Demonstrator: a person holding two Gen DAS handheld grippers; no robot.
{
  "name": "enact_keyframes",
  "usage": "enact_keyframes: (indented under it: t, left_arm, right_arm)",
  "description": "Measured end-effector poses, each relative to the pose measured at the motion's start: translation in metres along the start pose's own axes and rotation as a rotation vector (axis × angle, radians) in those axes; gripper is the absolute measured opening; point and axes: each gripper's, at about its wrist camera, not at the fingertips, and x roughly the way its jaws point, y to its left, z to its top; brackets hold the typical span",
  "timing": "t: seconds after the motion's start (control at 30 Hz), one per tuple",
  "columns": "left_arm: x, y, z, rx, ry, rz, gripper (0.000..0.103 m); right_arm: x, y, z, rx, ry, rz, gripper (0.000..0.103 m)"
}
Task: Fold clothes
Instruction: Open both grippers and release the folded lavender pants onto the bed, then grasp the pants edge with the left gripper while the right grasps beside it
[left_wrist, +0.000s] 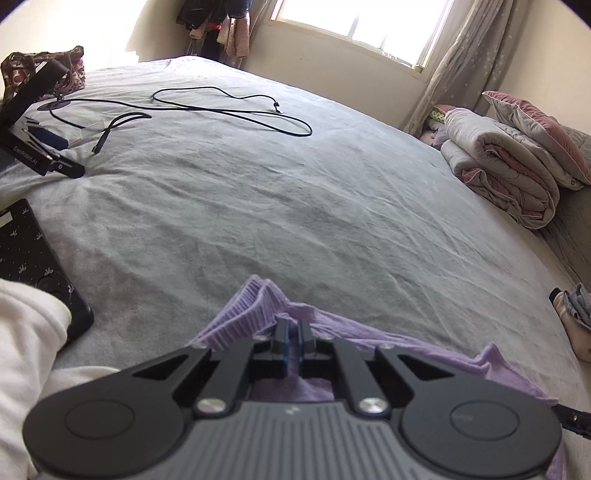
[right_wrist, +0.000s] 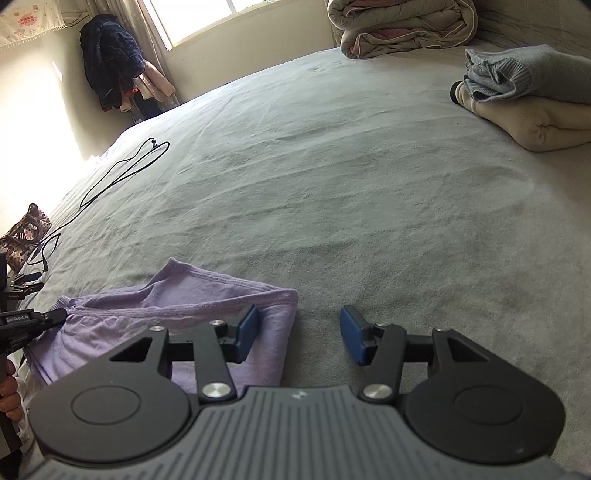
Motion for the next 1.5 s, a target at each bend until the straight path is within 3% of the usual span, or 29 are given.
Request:
enact_keyframes:
  t: [0.1,0.27,0.5,0.73,0.83,1.1,1.2,1.3,1.4,1.5]
  left_arm:
    - [-0.009,-0.024,-0.006,0.075,0.008,-0.064,0.011]
    - [-0.023,-0.073,-0.033,0.285,0.032,-0.197,0.016]
    - [-0.049,-0.12,-0.084,0.571,0.055,-0.408,0.034]
    - [-0.064,-0.143,-0.114,0.72,0.076,-0.555,0.047]
    - [-0.068,-0.153,-0.123,0.761,0.075,-0.588,0.051]
    - [-0.08,-0.186,-0.152,0.906,-0.027,-0.52,0.052]
    - [-0.078,-0.198,-0.157,0.921,-0.038,-0.472,0.044]
    - [-0.072,-0.205,-0.164,0.933,-0.023,-0.419,0.03]
    - [-0.07,-0.207,-0.166,0.93,-0.016,-0.384,0.03]
    - [-0.07,-0.208,-0.164,0.912,-0.014,-0.357,0.023]
  right_arm:
    - [-0.004,-0.008,0.009,0.06,0.058,0.056,0.053]
    - [-0.008,-0.024,0.02,0.12,0.254,0.232,0.053]
    - [-0.015,-0.041,0.002,0.198,0.408,0.377,0.051]
    - [-0.019,-0.041,-0.021,0.257,0.491,0.475,0.036]
    - [-0.017,-0.041,-0.023,0.275,0.508,0.474,0.013]
    - [-0.018,-0.047,-0.01,0.335,0.521,0.547,0.008]
    - [-0.017,-0.042,-0.006,0.338,0.522,0.573,0.008]
    - [-0.017,-0.037,-0.004,0.295,0.519,0.535,0.016]
    - [-0.015,-0.041,-0.003,0.248,0.495,0.451,0.018]
    - [-0.007,-0.048,-0.002,0.274,0.457,0.443,0.025]
